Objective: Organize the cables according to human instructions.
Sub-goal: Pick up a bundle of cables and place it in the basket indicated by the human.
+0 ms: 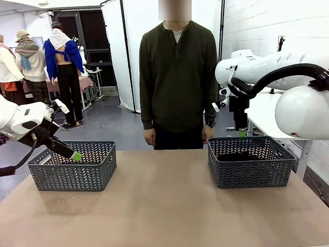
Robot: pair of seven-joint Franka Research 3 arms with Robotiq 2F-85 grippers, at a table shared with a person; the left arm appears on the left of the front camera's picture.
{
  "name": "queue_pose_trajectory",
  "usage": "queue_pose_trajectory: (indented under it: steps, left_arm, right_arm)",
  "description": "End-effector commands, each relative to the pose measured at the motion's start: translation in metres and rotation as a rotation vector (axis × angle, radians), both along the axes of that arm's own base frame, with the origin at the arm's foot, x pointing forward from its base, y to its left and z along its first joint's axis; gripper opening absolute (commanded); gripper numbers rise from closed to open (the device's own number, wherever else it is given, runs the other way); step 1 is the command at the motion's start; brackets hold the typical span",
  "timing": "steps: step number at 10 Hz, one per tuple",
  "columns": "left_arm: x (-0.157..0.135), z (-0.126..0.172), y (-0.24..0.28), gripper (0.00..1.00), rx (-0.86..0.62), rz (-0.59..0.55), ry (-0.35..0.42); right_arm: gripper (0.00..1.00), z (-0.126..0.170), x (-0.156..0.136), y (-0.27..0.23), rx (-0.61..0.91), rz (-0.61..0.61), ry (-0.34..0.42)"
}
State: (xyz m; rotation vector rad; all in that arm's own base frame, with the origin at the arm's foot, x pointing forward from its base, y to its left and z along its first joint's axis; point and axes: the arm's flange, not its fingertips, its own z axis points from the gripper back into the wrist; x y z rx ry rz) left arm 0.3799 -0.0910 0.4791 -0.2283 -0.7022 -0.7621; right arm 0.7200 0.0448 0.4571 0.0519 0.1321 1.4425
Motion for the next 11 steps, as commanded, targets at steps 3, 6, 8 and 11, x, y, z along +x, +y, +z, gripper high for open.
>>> queue_pose_trajectory:
  steps: [3,6,8,11]
  left_arm:
    - [0.001,-0.001,0.001,1.0,-0.016,0.009,0.01]
    - [0.001,-0.001,0.001,1.0,-0.016,0.009,0.01]
    - [0.001,-0.001,0.001,1.0,-0.016,0.009,0.01]
    - [0.001,-0.001,0.001,1.0,-0.016,0.009,0.01]
  right_arm:
    - [1.0,-0.001,0.001,0.003,0.0,0.003,-0.002]
    - [1.0,-0.001,0.001,0.003,0.0,0.003,-0.002]
    - [1.0,-0.001,0.001,0.003,0.0,0.003,-0.002]
    - [1.0,-0.001,0.001,0.003,0.0,0.003,-0.002]
